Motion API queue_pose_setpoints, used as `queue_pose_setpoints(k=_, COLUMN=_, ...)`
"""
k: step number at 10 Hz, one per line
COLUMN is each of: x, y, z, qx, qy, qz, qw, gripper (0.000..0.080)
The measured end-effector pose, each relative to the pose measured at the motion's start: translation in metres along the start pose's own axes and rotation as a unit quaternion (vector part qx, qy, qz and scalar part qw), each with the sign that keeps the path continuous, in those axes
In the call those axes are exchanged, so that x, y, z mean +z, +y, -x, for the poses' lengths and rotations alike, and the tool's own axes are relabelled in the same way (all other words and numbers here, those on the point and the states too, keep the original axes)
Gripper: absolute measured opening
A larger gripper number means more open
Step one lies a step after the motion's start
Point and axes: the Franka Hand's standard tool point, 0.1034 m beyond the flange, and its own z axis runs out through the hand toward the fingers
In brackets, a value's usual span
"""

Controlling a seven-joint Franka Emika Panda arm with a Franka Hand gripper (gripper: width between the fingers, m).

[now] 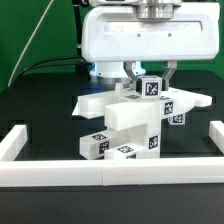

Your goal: Assemble chair

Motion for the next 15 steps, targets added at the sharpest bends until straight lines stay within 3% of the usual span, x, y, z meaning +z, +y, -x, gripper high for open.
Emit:
queue_pose_setpoints(k=4, x=0.002, y=0.002, z=-0.001, qx=0.203, qy=0.001, qz=0.000, qw=0.979, gripper=0.0267)
queue_pose_setpoints(k=7, x=0.002, y=0.004, z=-0.001, qx=0.342, qy=0.000, qz=-0.011, qw=0.940, gripper=0.0268)
queue_pose_setpoints(k=9, x=0.002, y=0.001, z=-0.002, qx=0.467, qy=-0.005, qz=-0.025, qw=0.884, gripper=0.0268)
queue_pose_setpoints(k=10, x=0.002, y=0.001, z=-0.002, qx=0.478, qy=-0.006, qz=-0.025, qw=0.878, gripper=0.0268)
queue_pose_setpoints(k=11, x=0.002, y=0.001, z=-0.002, qx=0.467, qy=-0.006, qz=-0.025, qw=0.884, gripper=0.0268)
queue_pose_setpoints(k=12, x=0.002, y=0.001, z=-0.002, qx=0.457, qy=-0.005, qz=-0.025, qw=0.889, gripper=0.0500)
queue_pose_setpoints(k=13, x=0.001, y=0.001, z=-0.002, qx=0.449, qy=-0.005, qz=-0.025, qw=0.893, gripper=0.0500)
queue_pose_setpoints(k=14, x=-0.001, y=-0.002, z=-0.005, qx=0.374, qy=0.000, qz=-0.020, qw=0.927, gripper=0.0617)
queue_pose_setpoints(k=15, x=-0.001, y=-0.007, z=-0.006, qx=0.258, qy=0.004, qz=-0.011, qw=0.966, gripper=0.0639)
